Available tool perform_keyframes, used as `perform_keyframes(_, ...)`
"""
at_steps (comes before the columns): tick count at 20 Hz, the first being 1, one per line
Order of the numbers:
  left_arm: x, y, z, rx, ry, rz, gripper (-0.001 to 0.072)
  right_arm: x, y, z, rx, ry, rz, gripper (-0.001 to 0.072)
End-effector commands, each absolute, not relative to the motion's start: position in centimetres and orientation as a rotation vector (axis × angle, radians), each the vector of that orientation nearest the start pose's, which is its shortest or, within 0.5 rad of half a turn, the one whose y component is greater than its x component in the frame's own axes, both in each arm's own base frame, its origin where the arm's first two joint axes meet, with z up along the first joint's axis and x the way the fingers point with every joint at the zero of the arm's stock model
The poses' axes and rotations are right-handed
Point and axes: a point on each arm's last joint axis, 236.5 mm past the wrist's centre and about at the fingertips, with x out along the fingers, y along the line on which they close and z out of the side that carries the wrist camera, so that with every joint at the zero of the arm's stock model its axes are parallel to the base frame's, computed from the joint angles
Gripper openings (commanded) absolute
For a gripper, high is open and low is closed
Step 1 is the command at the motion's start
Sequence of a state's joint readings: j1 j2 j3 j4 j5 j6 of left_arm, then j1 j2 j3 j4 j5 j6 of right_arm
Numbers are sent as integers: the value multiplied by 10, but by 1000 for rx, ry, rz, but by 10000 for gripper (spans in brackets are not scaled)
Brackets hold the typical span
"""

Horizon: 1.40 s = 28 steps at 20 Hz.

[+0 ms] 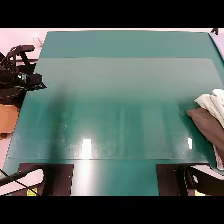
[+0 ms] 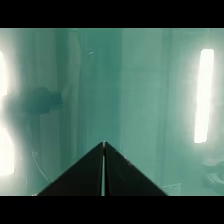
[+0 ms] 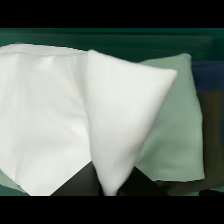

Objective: Fold the shirts.

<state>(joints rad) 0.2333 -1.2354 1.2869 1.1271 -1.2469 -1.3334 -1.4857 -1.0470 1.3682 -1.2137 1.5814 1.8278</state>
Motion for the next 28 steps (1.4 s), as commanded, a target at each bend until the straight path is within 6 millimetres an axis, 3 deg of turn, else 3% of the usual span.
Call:
perform_keyframes(1,400,-5,87,-300,1096,-217,23,96,-286,111,1397,703,-1069,15)
perform_keyframes(2,400,-5,87,-300,1096,-217,23,100,-282,105,1404,723,-1055,45)
perform_keyframes(4,400,-5,87,-300,1095,-217,23,106,-278,100,1374,768,-1048,578)
perform_keyframes(5,399,-6,86,-300,1098,-219,23,108,-279,104,1339,785,-1054,685)
perform_keyframes(8,398,-7,86,-303,1103,-222,23,100,-298,136,1163,822,-1150,710)
perform_keyframes(10,400,-13,90,-330,1091,-242,23,108,-317,177,1034,811,-1174,718)
perform_keyframes(12,405,-35,104,-422,1050,-314,23,135,-334,228,881,765,-1142,720)
perform_keyframes(14,412,-73,140,-519,938,-494,23,199,-332,282,752,674,-972,680)
perform_keyframes(15,415,-93,164,-566,861,-603,22,250,-308,305,686,644,-786,379)
perform_keyframes(16,414,-107,184,-611,802,-687,21,298,-271,318,638,634,-580,53)
perform_keyframes(17,413,-116,200,-653,763,-744,21,344,-218,323,626,639,-355,21)
perform_keyframes(18,410,-122,206,-650,762,-768,21,376,-163,314,638,683,-171,19)
perform_keyframes(20,397,-139,206,-527,794,-823,21,412,-35,267,584,877,181,17)
perform_keyframes(22,385,-169,217,-438,797,-902,21,409,84,226,408,1022,502,17)
perform_keyframes(24,371,-201,232,-383,780,-985,21,391,190,204,275,1071,735,17)
perform_keyframes(26,360,-223,241,-351,772,-1045,22,368,256,190,194,1103,879,15)
perform_keyframes(28,352,-233,243,-344,779,-1074,22,349,292,178,140,1149,964,15)
